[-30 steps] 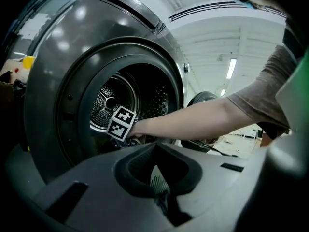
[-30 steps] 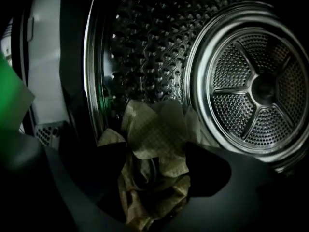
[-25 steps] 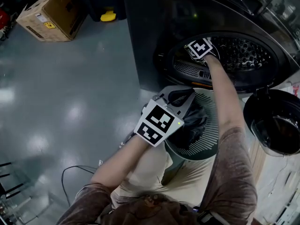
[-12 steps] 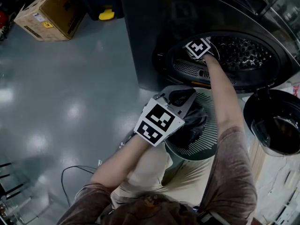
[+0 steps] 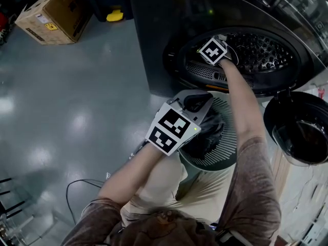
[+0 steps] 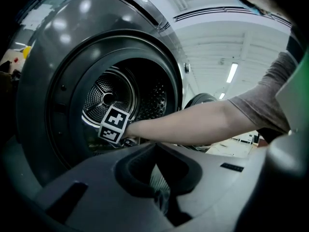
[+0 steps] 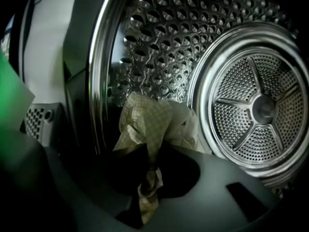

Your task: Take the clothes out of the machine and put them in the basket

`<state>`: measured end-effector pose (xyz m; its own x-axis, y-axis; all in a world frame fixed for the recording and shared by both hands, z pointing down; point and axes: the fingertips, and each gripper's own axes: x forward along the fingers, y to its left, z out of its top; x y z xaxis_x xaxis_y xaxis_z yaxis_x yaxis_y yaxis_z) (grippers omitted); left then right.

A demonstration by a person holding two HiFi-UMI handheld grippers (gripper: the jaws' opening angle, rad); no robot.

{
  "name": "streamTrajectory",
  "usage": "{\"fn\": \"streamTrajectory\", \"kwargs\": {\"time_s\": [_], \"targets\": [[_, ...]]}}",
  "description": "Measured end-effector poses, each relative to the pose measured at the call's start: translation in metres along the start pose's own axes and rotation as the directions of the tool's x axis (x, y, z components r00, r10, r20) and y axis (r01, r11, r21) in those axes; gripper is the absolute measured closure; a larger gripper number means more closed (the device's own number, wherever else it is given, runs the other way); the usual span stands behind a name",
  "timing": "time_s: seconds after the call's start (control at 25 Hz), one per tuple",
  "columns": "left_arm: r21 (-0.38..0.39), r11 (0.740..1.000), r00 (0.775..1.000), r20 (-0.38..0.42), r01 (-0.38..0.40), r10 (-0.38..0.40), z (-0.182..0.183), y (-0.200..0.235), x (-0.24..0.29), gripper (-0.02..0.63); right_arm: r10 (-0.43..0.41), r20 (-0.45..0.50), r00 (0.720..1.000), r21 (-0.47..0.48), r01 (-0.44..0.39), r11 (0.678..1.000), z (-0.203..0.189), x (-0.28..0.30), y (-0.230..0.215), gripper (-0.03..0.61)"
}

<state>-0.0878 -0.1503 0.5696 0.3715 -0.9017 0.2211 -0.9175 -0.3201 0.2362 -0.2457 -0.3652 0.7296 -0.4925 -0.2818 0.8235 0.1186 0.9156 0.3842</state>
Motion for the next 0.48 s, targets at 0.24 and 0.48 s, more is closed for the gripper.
{"fn": "streamTrajectory", "kwargs": {"time_s": [0.24,0.48], "targets": [[0.022,1.0,1.0,0.0,-0.009,0.009,0.003,-0.011,-0.006,0.606,-0.039,0.003,0.999,-0.032,0.039,0.999,-0.002,-0.026,0.002,0.545],[0.042,0.999,1.0,0.0,-0.023,0.023,0.003,-0.021,-0.013,0.606,-0.087,0.06,0.994,-0.059,0.091,0.994,0.004,-0.064,0.008,0.545]]}}
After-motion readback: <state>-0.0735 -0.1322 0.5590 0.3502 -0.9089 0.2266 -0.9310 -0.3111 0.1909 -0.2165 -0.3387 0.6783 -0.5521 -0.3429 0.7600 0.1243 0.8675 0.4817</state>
